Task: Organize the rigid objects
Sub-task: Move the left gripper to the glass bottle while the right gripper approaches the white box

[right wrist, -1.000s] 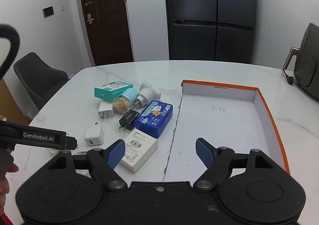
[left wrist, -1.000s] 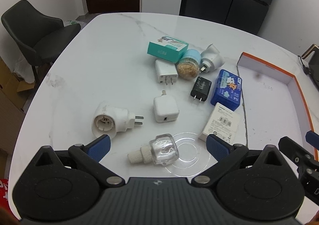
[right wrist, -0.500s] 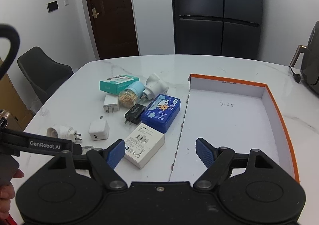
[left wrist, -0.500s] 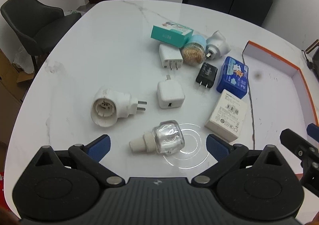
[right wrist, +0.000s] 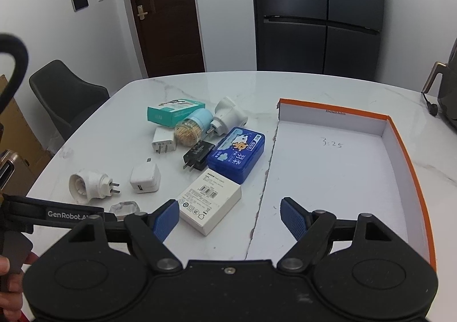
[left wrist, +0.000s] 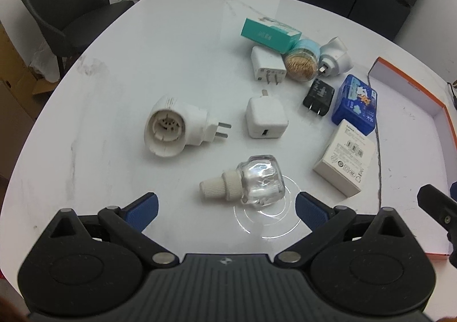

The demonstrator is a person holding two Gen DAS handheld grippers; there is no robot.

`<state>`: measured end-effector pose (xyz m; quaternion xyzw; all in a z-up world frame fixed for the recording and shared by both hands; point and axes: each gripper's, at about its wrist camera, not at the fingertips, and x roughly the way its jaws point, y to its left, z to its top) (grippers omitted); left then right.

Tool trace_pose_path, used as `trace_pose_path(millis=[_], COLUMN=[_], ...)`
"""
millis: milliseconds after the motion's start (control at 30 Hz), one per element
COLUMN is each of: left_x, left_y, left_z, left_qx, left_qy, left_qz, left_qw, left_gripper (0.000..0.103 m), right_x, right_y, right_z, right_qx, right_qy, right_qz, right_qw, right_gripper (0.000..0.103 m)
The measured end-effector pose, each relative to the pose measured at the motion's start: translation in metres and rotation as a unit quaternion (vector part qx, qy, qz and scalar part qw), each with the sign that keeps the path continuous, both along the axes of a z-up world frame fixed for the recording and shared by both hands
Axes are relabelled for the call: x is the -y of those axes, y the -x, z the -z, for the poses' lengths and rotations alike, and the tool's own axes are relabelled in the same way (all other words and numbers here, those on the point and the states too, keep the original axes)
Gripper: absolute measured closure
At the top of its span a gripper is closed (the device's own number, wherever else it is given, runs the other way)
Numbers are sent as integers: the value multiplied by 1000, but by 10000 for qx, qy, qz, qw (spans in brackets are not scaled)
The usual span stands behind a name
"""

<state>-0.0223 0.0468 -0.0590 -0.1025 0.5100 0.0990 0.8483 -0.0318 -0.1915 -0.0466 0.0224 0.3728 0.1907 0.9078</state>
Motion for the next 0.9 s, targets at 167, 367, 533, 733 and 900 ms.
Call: trace_pose_path(millis=[167,367,533,733,900], left_x=[-1,4,11,16,17], left_y=[1,-1,-9,-17,-22], left_z=[4,9,17,23,28], left_qx=[-2,-5,-81,-135,-160], left_qy=[-14,-59,-240,-344,-408], left_qz=[-125,-230,-362,-513,-560], left_qw=[9999,9997,9990,9980,9975], left_gripper=[0,0,0,0,0], right_x=[2,5,8,8,4], right_y=[-1,-3,-5,-10,-15], right_z=[2,4,6,8,11], right_qx=[-67,-124,-165,-187,-292], right_qy=[-6,-1,15,45,4], right_qz=[-33,-45,-68,-102,-104], right_qw=[10000,9999,9998,9998,9995], right_gripper=[12,12,11,12,12])
